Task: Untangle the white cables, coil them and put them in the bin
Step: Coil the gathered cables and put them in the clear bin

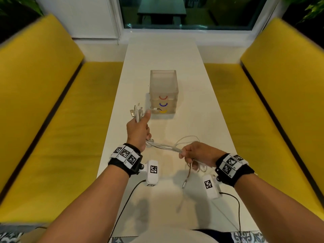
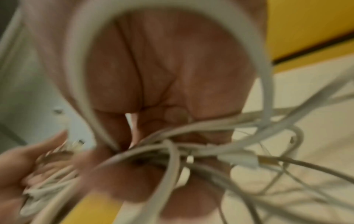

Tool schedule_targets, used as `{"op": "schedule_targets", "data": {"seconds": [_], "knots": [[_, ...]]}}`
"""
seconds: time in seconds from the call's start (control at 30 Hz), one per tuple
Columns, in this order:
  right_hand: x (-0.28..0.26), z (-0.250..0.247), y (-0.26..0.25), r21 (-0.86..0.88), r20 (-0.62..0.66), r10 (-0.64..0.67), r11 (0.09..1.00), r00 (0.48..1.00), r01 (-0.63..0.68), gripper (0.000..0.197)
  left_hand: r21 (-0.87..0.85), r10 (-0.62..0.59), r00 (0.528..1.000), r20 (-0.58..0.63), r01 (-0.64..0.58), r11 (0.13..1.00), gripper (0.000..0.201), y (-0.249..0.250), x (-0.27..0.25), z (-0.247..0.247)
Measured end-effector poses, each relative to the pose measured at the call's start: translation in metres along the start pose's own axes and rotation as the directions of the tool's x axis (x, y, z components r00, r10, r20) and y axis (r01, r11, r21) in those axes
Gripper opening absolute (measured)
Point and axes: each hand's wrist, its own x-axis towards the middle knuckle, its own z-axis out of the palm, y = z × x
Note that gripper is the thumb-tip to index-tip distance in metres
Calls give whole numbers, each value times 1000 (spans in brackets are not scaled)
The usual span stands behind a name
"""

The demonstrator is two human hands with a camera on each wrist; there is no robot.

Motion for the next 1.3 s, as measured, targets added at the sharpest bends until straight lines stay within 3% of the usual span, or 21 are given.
{"op": "schedule_targets", "data": {"seconds": [0.07, 0.13, 0.23, 0.3, 0.47, 0.6, 0.73, 0.77, 0.83, 0.9, 1.03, 1.17, 1.2, 1.3], "knots": [[2, 2, -11, -248, -102, -36, 969, 994, 10, 23, 233, 61, 998, 20, -64, 970, 42, -5, 0, 2], [1, 7, -26, -484, -98, -77, 875, 992, 20, 22, 402, 131, 988, 85, -155, 903, 48, -9, -1, 6], [-4, 5, -52, -617, -53, -56, 787, 997, 12, 22, 568, 164, 966, 200, -251, 784, 49, -14, -7, 11], [-6, 2, -70, -621, -44, -30, 784, 999, -4, 24, 597, 134, 949, 286, -286, 750, 50, -17, -16, 16], [-8, -7, -99, -533, -71, -60, 846, 996, 13, 25, 496, 4, 908, 418, -232, 837, 46, -18, -41, 33], [-8, -15, -98, -488, -19, -81, 870, 997, 62, 30, 510, -82, 865, 495, -213, 833, 43, -19, -34, 23], [-5, -17, -91, -446, 34, -86, 890, 996, 92, 29, 559, -165, 776, 609, -272, 783, 10, -14, -32, 17], [-4, -16, -89, -448, 29, -84, 889, 996, 88, 28, 577, -175, 768, 617, -290, 764, 16, -14, -31, 17], [-1, -17, -86, -484, 13, -78, 872, 997, 75, 28, 636, -183, 770, 611, -340, 693, 31, -13, -30, 17], [0, -20, -84, -558, -1, -55, 829, 998, 45, 27, 686, -220, 779, 587, -334, 647, 30, -12, -28, 15], [0, -26, -69, -671, -47, 0, 741, 999, -31, 19, 620, -254, 788, 561, -197, 759, 25, -7, -20, 2], [7, -29, -38, -749, -98, 5, 658, 995, -77, 12, 554, -223, 841, 493, -107, 825, 22, 2, -12, -10], [7, -33, -30, -745, -100, -3, 663, 995, -72, 7, 534, -209, 854, 476, -92, 840, 22, 5, -11, -12], [8, -40, -4, -699, -110, -16, 712, 994, -66, 22, 425, -167, 895, 414, -29, 905, 24, 14, -5, -20]]}}
